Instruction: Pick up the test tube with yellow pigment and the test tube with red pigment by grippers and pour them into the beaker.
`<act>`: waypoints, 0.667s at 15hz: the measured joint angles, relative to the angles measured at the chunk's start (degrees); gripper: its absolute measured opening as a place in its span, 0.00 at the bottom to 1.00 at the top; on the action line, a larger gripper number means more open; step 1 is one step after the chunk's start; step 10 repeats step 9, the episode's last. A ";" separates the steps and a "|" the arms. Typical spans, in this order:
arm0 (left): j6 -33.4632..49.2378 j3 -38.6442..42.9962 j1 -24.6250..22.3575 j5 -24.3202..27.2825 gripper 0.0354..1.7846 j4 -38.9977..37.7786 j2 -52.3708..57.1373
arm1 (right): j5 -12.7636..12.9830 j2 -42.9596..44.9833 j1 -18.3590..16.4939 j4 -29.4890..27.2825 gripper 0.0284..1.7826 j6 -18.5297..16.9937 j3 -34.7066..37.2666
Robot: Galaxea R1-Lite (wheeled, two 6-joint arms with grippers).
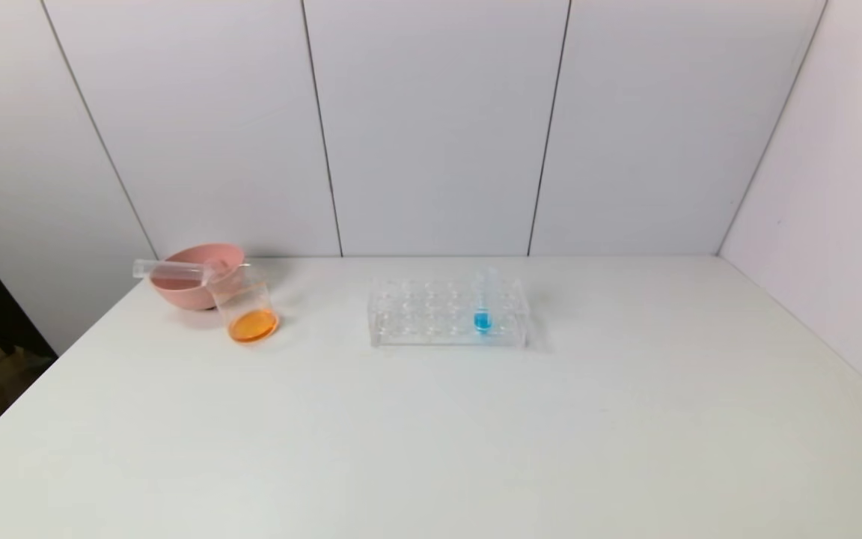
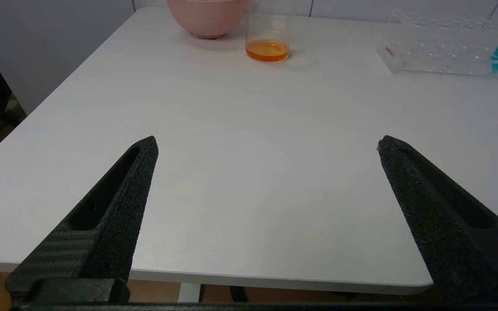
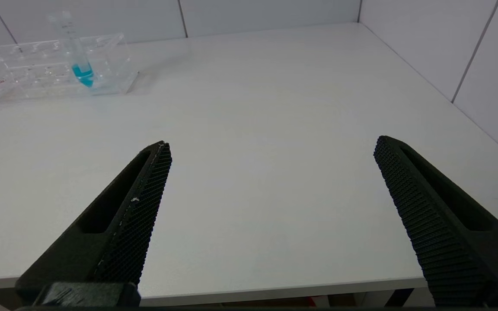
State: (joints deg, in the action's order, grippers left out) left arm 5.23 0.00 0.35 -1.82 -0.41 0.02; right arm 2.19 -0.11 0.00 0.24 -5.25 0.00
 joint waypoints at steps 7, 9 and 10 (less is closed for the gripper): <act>0.00 0.00 -0.02 0.00 0.99 0.00 0.00 | 0.00 0.01 0.00 -0.02 0.96 -0.01 0.00; 0.00 0.00 -0.02 0.00 0.99 0.00 0.00 | 0.00 0.00 0.00 0.00 0.96 0.00 0.00; 0.00 0.00 -0.02 0.00 0.99 0.00 0.00 | 0.00 0.00 0.00 0.00 0.96 0.00 0.00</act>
